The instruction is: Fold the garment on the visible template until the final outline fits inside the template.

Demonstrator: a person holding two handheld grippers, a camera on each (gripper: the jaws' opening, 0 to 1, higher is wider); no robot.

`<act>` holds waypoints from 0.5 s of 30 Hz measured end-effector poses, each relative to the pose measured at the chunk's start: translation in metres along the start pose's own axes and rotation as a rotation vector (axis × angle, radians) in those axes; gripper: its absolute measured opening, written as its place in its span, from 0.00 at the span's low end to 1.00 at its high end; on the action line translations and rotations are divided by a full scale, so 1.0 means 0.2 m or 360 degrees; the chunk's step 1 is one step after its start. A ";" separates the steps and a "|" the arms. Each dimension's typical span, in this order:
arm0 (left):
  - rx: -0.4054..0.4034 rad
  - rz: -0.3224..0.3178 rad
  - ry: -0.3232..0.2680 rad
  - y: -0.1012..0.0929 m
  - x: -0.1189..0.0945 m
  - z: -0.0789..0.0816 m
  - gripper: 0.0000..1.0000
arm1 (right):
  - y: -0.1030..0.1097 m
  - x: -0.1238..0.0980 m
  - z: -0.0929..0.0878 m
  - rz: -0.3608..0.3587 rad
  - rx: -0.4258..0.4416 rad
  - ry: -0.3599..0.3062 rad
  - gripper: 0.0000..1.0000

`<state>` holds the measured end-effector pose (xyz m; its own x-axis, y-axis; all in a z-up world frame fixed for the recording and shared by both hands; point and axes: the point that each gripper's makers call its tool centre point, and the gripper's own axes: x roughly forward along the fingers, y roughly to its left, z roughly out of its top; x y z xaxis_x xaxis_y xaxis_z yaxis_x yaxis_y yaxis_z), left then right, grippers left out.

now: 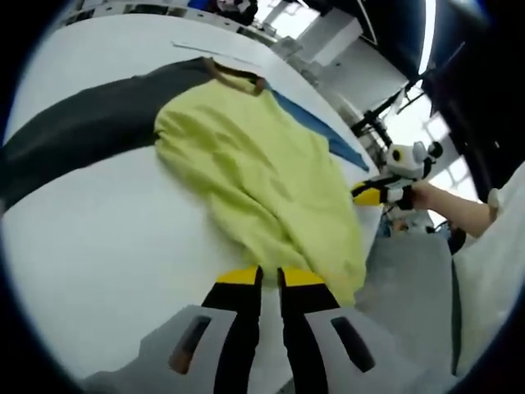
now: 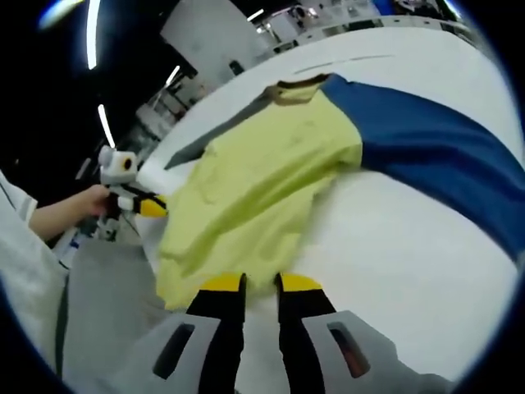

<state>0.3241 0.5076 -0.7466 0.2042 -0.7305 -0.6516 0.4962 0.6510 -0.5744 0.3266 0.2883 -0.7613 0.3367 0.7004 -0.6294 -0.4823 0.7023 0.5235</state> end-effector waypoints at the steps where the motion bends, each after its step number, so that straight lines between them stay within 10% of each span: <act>1: -0.0007 -0.0002 -0.0009 0.00 0.00 0.01 0.00 | 0.00 0.00 0.01 -0.0002 0.0000 -0.0011 0.11; 15: -0.0019 -0.0001 -0.0029 -0.01 -0.05 0.01 0.00 | -0.01 -0.02 0.02 -0.0032 -0.0029 -0.0036 0.03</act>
<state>0.3231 0.5132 -0.7371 0.2189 -0.7345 -0.6423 0.4864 0.6528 -0.5807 0.3292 0.2847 -0.7563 0.3646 0.6892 -0.6262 -0.4900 0.7138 0.5003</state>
